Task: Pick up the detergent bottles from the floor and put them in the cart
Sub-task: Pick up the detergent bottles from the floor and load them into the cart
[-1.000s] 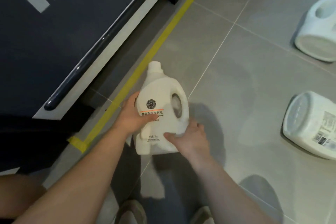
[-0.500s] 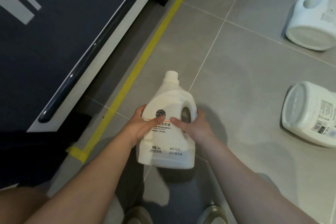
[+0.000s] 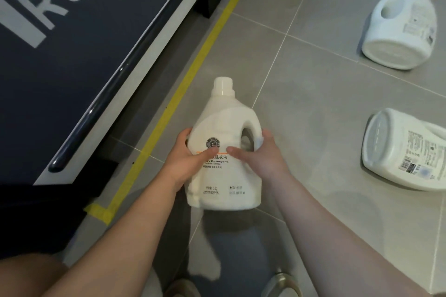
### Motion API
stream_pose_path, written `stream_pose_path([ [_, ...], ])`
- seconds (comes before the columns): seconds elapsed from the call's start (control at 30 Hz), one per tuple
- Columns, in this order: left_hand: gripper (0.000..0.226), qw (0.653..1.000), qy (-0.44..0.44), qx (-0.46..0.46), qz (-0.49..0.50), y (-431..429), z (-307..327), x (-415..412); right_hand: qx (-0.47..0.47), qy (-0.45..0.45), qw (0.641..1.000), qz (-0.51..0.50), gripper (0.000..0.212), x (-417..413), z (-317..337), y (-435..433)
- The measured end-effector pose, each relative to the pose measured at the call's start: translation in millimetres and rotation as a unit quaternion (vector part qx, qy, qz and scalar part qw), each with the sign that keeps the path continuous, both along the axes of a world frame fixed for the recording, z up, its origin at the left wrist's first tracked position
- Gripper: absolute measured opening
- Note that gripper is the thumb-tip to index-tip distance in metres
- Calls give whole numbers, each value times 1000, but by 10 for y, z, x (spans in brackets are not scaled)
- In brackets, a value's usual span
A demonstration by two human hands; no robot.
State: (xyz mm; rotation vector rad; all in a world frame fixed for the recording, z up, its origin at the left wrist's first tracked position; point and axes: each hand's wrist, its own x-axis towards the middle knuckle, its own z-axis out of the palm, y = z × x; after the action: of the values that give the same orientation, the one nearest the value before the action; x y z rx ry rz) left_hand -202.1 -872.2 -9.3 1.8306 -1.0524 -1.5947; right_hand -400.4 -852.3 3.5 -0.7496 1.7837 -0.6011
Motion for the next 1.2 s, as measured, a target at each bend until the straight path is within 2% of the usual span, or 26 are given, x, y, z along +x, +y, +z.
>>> stream_pose_path([
  [0.1,88,999,15,-51,-7,-142,136,-27,-66,7,998,9,86,-67,121,-142],
  [0.23,105,991,2,-126,-37,-319,292,-43,-144,25,989,20,115,-146,243,-299],
  [0.37,107,983,-37,-153,-93,-342,424,-15,-188,50,980,49,127,-201,312,-346],
  [0.5,108,976,-56,-152,-143,-239,557,-29,-180,71,975,110,134,-298,427,-246],
  [0.6,110,972,-73,-156,-158,-179,608,-43,-196,85,969,125,131,-297,488,-134],
  [0.77,103,973,-55,-162,-158,-209,724,-64,-228,86,958,148,116,-326,618,-118],
  [1.0,110,957,-72,-187,-208,-298,716,-91,-199,80,959,184,121,-364,691,-207],
  [1.2,109,949,-115,-206,-210,-315,778,-142,-200,63,963,168,104,-347,696,-207],
])
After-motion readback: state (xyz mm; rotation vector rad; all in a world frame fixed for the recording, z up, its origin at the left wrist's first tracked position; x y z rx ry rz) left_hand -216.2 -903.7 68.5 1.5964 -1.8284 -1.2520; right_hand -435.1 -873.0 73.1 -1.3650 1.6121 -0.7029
